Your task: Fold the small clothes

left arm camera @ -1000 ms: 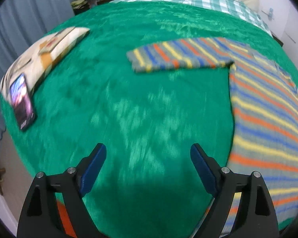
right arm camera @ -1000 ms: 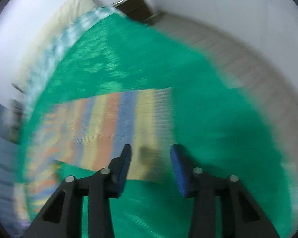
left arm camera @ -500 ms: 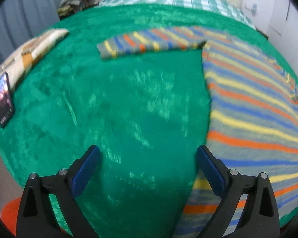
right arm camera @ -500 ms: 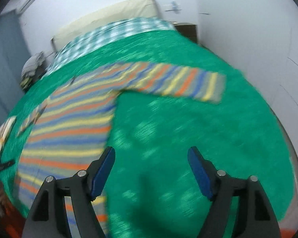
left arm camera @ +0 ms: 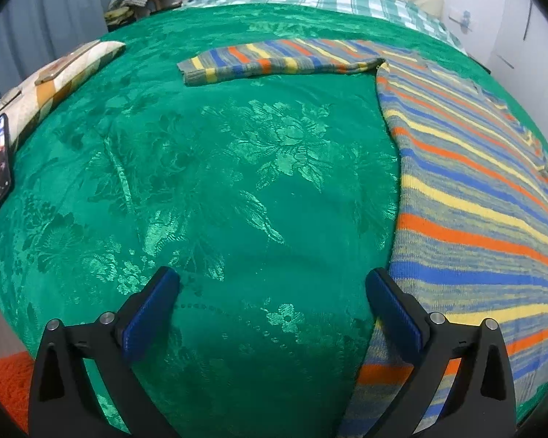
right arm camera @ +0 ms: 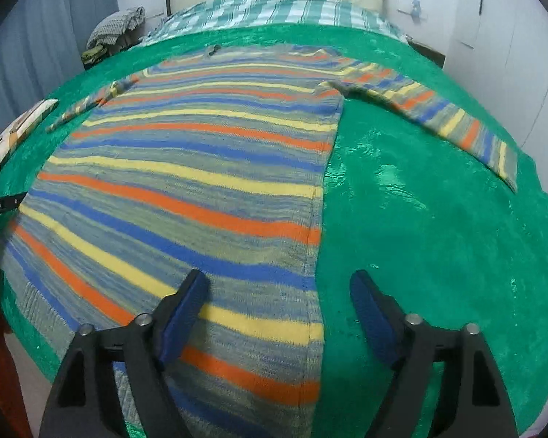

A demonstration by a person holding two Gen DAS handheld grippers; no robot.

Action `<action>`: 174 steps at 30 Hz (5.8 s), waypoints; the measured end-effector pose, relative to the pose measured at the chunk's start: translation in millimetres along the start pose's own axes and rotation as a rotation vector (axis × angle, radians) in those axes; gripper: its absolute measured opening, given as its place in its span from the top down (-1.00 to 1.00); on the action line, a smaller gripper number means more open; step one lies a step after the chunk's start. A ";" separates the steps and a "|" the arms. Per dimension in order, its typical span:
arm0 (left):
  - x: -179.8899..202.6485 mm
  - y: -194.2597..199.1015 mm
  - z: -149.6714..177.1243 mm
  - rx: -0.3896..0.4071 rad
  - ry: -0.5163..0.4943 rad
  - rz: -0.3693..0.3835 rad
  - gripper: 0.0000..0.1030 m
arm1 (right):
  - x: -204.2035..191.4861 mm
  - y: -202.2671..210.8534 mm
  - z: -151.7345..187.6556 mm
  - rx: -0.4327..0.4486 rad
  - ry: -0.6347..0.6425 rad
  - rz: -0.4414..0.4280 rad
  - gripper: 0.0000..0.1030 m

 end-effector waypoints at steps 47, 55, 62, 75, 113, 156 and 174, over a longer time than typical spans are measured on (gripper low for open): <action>9.3 0.1 3.7 -0.004 -0.088 -0.022 -0.99 | -4.1 -8.9 7.8 0.023 -0.003 -0.036 -0.99; 9.8 -1.3 1.3 -0.014 -0.090 -0.020 -0.99 | -4.0 -9.3 7.7 0.022 -0.003 -0.036 -0.99; 9.6 -2.3 1.2 -0.018 -0.095 -0.023 -0.99 | -4.4 -9.2 7.7 0.021 -0.004 -0.035 -0.99; 9.5 -2.0 0.9 -0.020 -0.094 -0.023 -0.99 | -4.3 -9.2 7.8 0.021 -0.004 -0.035 -0.99; -17.1 42.4 -31.3 0.140 0.061 0.051 -0.99 | 178.4 58.7 -99.1 0.191 -0.453 0.081 -0.96; -20.0 12.3 -19.6 0.024 0.054 0.058 -0.99 | -36.7 -108.7 -325.2 0.056 -0.248 -0.382 -0.07; -11.4 3.6 -17.4 0.006 0.028 0.058 -0.99 | -12.4 -49.1 -109.2 -0.110 -0.050 -0.238 -0.07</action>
Point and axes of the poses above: each gripper's, at about its wrist camera, not at the fingertips, and y roughly against the way its jaws point, x to its right, z to its underside, the point moved 2 cm from there along -y, roughly the way its jaws point, and after that the axes turned 13 degrees about x, right-handed, at the moved point
